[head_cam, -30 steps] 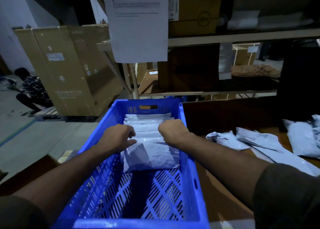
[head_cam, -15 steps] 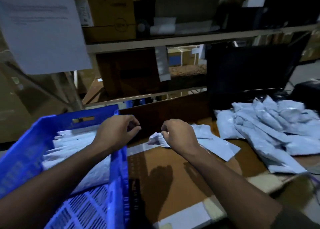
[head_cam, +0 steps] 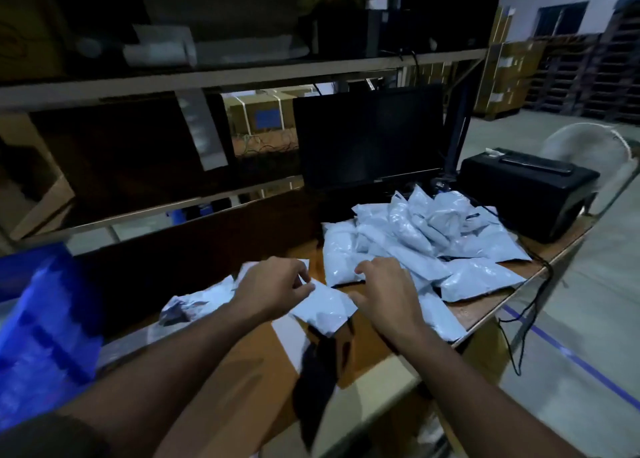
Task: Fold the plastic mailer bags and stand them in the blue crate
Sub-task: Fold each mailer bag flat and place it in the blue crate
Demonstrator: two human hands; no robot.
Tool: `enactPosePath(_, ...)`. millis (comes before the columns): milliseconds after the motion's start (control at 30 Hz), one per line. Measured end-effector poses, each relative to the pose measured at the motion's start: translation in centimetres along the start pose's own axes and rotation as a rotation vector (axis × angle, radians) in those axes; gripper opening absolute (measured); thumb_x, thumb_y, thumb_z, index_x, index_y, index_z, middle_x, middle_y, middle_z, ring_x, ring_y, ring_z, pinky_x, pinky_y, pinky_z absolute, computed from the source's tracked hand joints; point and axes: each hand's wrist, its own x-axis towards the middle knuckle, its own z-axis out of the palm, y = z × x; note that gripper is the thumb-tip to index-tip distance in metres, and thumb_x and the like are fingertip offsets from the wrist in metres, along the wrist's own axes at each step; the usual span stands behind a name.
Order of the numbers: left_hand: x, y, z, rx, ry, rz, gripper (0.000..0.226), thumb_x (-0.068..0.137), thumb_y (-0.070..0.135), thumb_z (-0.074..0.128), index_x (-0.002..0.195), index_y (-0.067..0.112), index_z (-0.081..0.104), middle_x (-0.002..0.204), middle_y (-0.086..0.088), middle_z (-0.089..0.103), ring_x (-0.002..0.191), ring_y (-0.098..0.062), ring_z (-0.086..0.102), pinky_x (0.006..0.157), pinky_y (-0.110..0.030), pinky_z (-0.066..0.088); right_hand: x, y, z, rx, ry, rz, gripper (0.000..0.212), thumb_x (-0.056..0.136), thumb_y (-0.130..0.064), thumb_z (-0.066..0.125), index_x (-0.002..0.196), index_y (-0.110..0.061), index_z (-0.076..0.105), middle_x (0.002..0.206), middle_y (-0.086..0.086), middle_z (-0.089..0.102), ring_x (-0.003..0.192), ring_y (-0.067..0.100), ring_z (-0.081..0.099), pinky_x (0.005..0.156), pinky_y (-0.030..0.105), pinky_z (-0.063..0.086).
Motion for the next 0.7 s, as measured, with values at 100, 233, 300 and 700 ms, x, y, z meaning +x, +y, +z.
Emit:
enactPosePath(100,1.8,2.5,2.9,-0.089,-0.021,-0.058,0.022,0.094,0.047,0.064,0.104,0.03,0.074,0.084,0.014,0.072,0.079,-0.005,0.065,0.064,-0.026,0.049,-0.7,3.1,1.0,-0.095,-0.026,0.021,0.05,0.076,-0.036,0.076,0.122,-0.024,0.06,0.124,0.0,0.057,0.118,0.026,0.05,0.092,0.042,0.043)
enactPosePath(233,2.3,4.5,5.6,-0.219,-0.035,-0.148,0.022,0.095,0.046,0.064,0.106,0.029,0.073,0.085,0.014,0.071,0.075,-0.005,0.063,0.061,-0.026,0.048,-1.2,4.9,2.1,-0.075,-0.029,0.027,0.051,0.081,-0.004,0.062,0.13,-0.019,0.056,0.128,0.006,0.058,0.113,0.03,0.054,0.081,0.042,0.049)
enactPosePath(300,2.1,4.6,6.1,-0.261,-0.025,-0.189,0.022,0.095,0.046,0.065,0.107,0.03,0.073,0.087,0.013,0.072,0.076,-0.005,0.065,0.063,-0.026,0.05,-1.2,5.0,2.3,-0.046,-0.01,0.013,0.053,0.084,0.003,0.055,0.132,-0.02,0.055,0.125,0.004,0.06,0.112,0.028,0.055,0.081,0.041,0.049)
enactPosePath(700,-2.2,0.8,2.8,-1.262,0.208,-0.844,0.037,0.094,0.046,0.068,0.115,0.016,0.06,0.11,-0.013,0.067,0.086,-0.026,0.074,0.071,-0.037,0.064,-4.2,0.6,2.7,0.396,-0.005,-0.437,0.06,0.08,-0.009,0.044,0.138,-0.022,0.056,0.137,-0.004,0.058,0.127,0.016,0.053,0.106,0.041,0.046)
